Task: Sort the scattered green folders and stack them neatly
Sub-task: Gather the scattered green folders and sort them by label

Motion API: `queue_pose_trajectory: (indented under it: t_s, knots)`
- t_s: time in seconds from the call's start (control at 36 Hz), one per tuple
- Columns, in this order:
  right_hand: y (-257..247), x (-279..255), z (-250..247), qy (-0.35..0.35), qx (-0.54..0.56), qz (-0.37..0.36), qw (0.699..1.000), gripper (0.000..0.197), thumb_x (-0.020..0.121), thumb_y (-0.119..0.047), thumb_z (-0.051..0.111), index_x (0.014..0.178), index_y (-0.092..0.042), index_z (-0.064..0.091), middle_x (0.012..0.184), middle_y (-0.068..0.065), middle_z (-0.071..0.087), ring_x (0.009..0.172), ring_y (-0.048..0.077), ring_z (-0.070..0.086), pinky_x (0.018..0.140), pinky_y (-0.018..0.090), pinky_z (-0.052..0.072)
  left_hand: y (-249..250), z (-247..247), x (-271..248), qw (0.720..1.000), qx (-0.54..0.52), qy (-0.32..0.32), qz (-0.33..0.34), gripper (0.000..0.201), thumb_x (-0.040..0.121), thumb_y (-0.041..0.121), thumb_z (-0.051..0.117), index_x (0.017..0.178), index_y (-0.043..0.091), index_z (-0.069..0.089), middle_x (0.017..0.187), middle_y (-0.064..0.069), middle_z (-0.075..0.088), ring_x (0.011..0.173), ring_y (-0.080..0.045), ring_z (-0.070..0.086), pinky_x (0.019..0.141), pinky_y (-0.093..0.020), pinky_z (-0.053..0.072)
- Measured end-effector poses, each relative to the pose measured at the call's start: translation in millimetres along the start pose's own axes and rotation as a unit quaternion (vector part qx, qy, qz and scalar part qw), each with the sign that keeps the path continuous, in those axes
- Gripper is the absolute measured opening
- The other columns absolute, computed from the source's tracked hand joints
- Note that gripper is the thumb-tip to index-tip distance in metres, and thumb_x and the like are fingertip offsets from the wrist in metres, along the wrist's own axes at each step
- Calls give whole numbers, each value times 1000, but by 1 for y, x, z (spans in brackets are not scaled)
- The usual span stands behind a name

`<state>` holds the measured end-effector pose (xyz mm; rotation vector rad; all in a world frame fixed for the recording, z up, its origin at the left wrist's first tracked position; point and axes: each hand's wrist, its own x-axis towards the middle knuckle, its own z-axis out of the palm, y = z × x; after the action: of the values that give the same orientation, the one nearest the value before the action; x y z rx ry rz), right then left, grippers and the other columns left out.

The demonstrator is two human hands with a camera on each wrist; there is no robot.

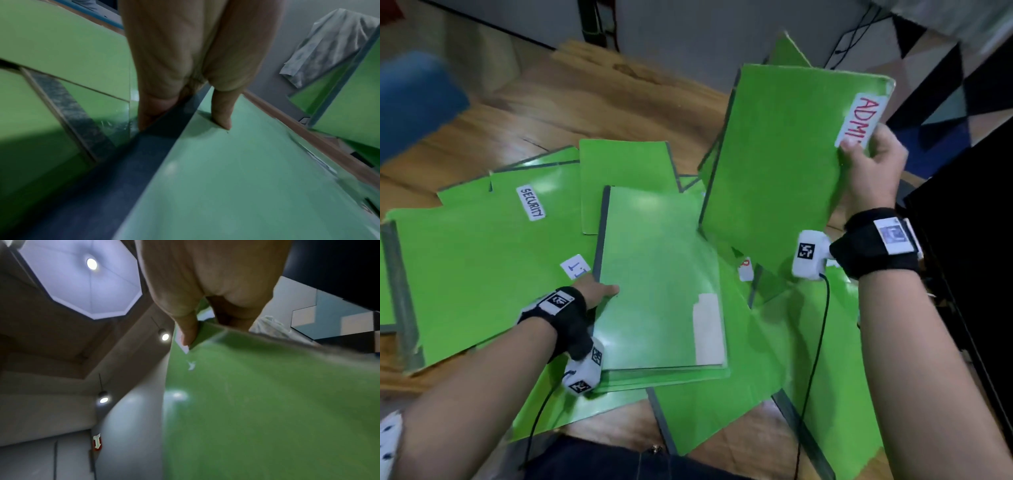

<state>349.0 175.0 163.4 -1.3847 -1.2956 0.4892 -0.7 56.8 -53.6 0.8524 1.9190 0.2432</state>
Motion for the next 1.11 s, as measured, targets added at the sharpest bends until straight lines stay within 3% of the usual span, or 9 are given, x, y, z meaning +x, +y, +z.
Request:
queue_pose_trajectory:
  t_s: [0.11,0.22,0.33,0.5,0.69,0.86,0.94,1.0,1.11]
  knots:
    - [4,-2,-12,-7,83,43,996,28,86,-1,56,99,-26,62,103,-6,66,100,11,62,85,23,53,-5,-2,8,998,-51,-23,3,50,85,31,66,118,-3,51,111,-20,61,101,-35,60,92,-46,49]
    - [33,-9,-6,-41,91,127,987,27,86,-2,53,97,-26,58,106,6,68,96,24,66,83,40,55,-4,-3,7,981,-185,-48,-32,69,85,50,56,127,-3,46,124,-22,56,112,-38,55,99,-42,44]
    - [64,-31,19,-53,82,198,975,24,93,4,45,95,-20,47,95,1,63,77,12,61,71,27,51,1,-4,4,951,-301,-50,-51,65,95,51,40,133,-1,48,133,-24,53,115,-37,55,101,-40,41]
    - [89,-55,47,-86,-62,162,981,23,95,-4,44,117,-8,47,106,3,56,90,17,51,66,24,39,1,-2,5,952,-295,-68,-56,70,90,56,46,138,5,42,143,-16,44,131,-31,42,110,-37,30]
    - [103,-43,45,-31,-35,240,970,23,87,-7,51,106,-19,51,114,12,64,100,28,61,93,46,48,-1,-1,6,962,-258,-82,-39,77,89,51,54,146,6,30,153,-13,29,140,-29,29,116,-38,21]
    - [124,-88,67,-77,-112,355,925,34,94,-4,46,128,-4,46,112,14,59,90,21,53,73,31,41,-2,3,8,968,-238,-71,-30,77,90,52,50,149,8,22,156,-13,20,143,-30,22,115,-42,18]
    - [139,-110,74,-97,-165,470,862,42,92,-9,53,130,6,44,123,17,58,96,24,55,71,28,42,-4,3,6,974,-211,-81,-28,75,90,53,50,146,7,30,149,-17,33,136,-33,34,110,-41,27]
    - [144,-121,74,-146,-179,515,826,40,88,-12,62,122,6,50,113,11,60,92,23,54,71,27,46,-4,3,5,977,-194,-84,-23,74,86,55,53,138,4,42,121,-16,53,108,-30,52,93,-37,40]
    - [146,-132,75,-180,-173,516,819,38,84,-14,69,115,0,51,104,13,56,89,24,50,75,30,41,-4,0,2,984,-167,-66,-12,70,85,55,56,127,-1,50,96,-10,55,84,-25,52,78,-32,43]
